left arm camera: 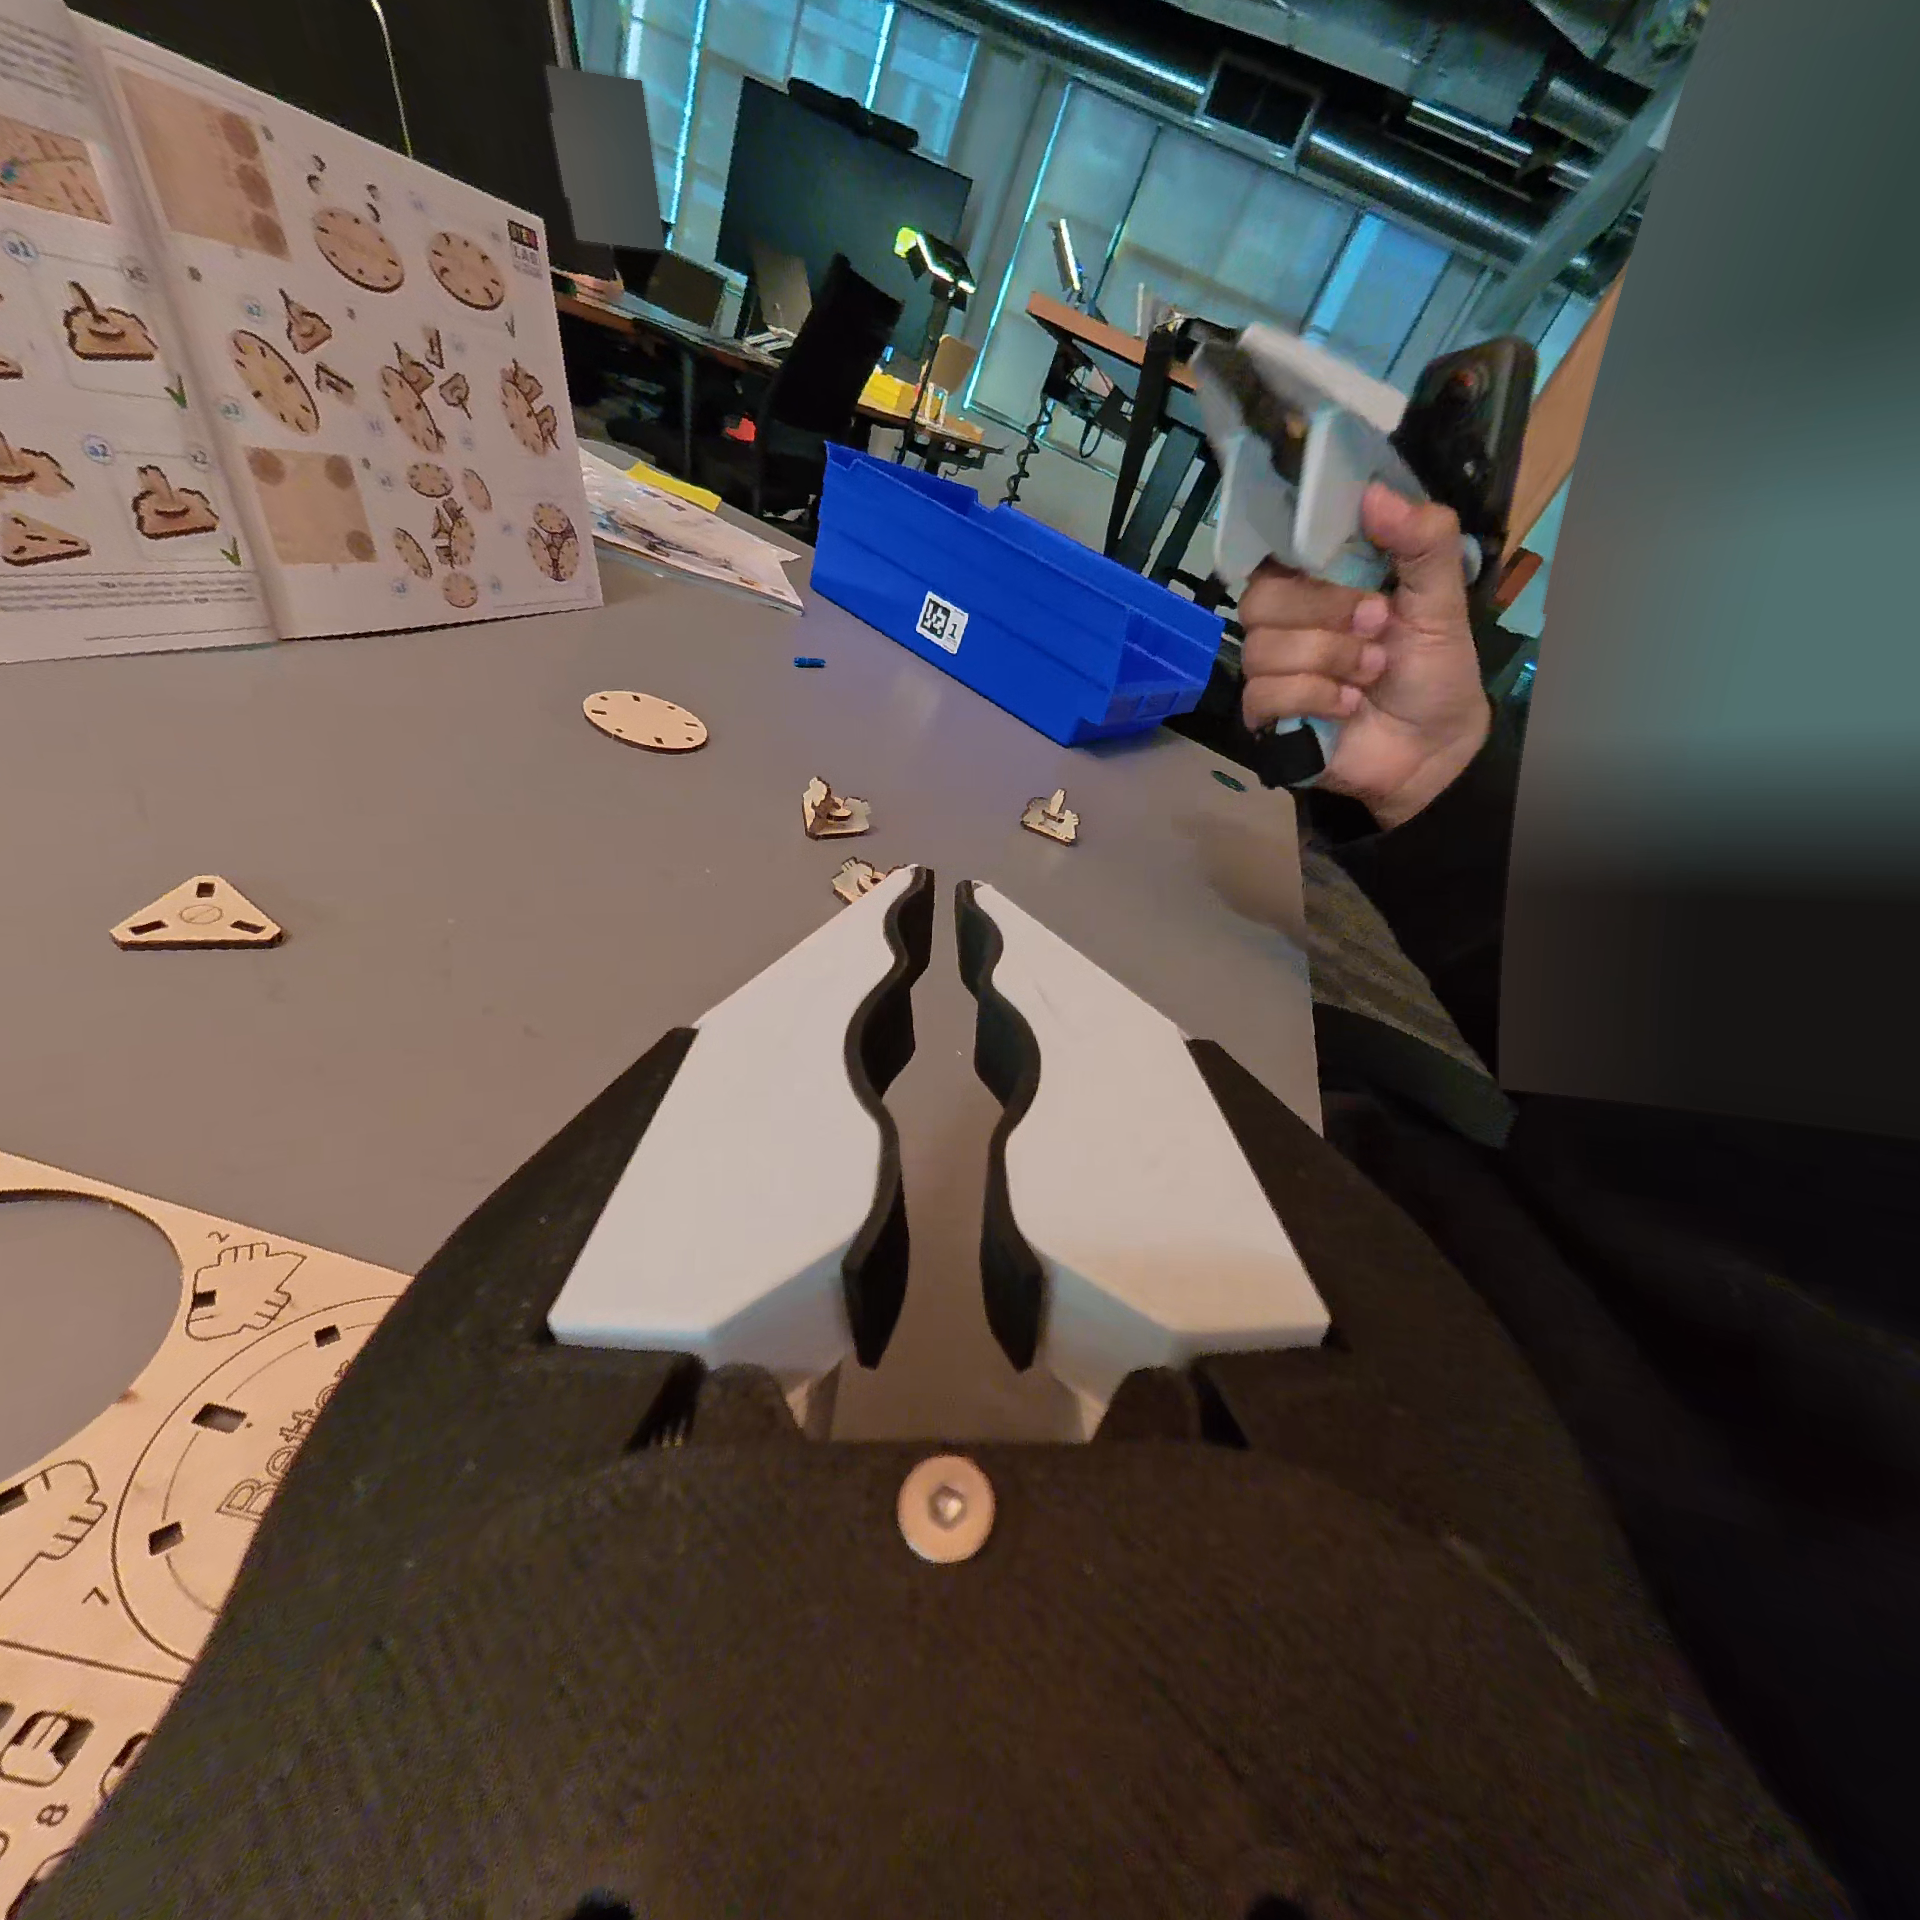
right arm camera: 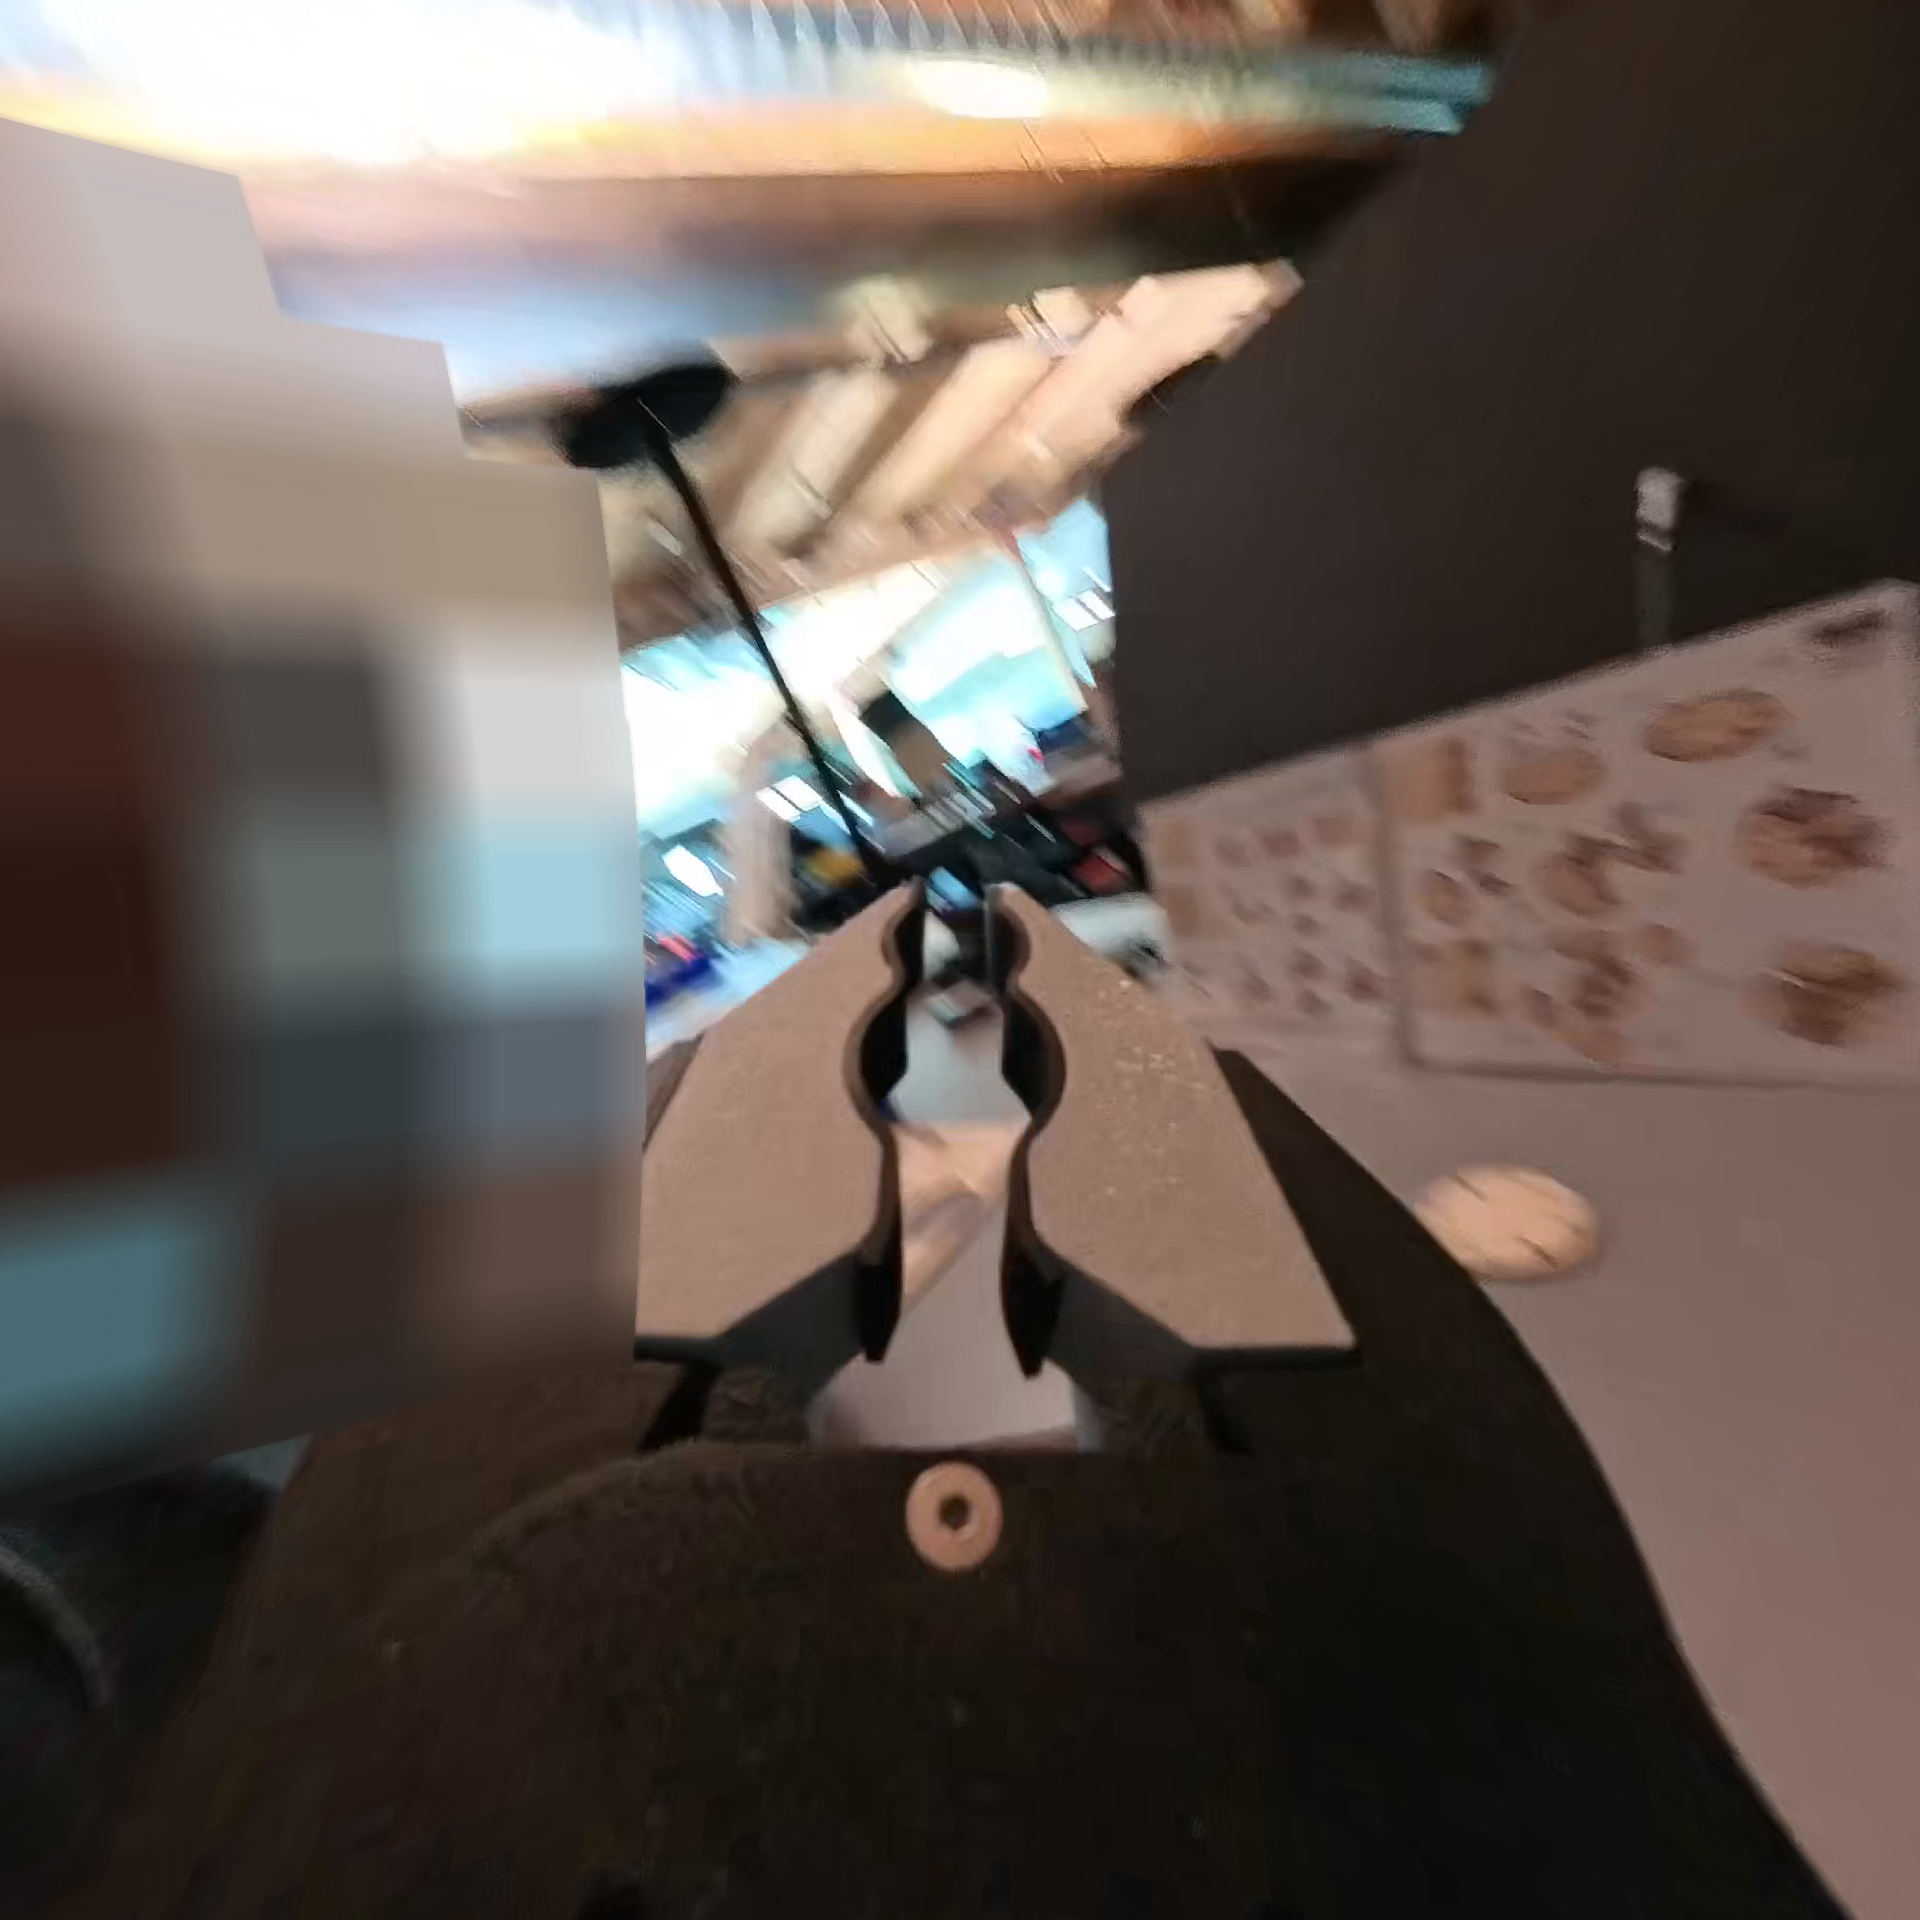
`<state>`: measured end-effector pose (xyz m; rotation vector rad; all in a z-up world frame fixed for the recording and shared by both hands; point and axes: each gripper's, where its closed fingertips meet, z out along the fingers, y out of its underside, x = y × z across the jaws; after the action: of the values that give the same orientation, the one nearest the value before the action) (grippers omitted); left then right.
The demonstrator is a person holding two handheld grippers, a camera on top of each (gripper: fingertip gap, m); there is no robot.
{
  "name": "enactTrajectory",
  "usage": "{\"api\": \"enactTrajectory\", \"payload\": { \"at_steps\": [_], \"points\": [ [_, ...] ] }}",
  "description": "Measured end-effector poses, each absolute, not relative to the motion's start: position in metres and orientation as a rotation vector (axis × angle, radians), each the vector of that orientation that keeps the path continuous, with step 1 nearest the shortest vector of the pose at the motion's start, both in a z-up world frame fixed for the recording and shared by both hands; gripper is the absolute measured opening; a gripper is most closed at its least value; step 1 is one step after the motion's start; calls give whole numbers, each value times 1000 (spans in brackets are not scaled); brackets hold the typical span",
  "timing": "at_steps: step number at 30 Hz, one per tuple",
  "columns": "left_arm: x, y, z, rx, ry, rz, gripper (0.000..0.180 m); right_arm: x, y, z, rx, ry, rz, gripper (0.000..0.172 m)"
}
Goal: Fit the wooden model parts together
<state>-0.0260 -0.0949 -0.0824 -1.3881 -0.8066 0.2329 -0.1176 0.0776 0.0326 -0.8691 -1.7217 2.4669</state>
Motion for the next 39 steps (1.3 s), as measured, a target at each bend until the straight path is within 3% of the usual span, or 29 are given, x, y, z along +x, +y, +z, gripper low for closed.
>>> {"api": "enactTrajectory", "payload": {
  "at_steps": [1,4,7,12,16,26,28,34,38,39],
  "points": [
    [-26,-95,-82,-1387,-808,232,2,-126,82,12,-930,-1826,2264,14],
    [-27,-96,-82,-1379,-814,231,2,-143,112,-62,-1051,-2099,1596,36],
    [-28,-97,-82,-1372,-821,227,2,-144,147,-114,-1066,-2175,1187,40],
    [-28,-97,-83,-1372,-823,225,3,-138,160,-159,-1263,-2279,1155,37],
    [-28,-96,-84,-1383,-821,230,3,-139,154,-173,-1260,-2310,1122,24],
    [-27,-95,-84,-1392,-817,234,3,-46,44,-175,-902,-2715,1398,24],
    [-27,-95,-84,-1390,-816,232,3,-39,36,-171,-785,-2713,1381,33],
    [-26,-94,-84,-1390,-812,227,3,-64,31,-85,-751,-2282,1847,37],
    [-27,-94,-84,-1387,-814,222,3,-92,50,-22,-803,-1771,2142,0],
    [-27,-94,-84,-1387,-815,221,3,-96,51,-12,-804,-1689,2179,0]
  ]
}}
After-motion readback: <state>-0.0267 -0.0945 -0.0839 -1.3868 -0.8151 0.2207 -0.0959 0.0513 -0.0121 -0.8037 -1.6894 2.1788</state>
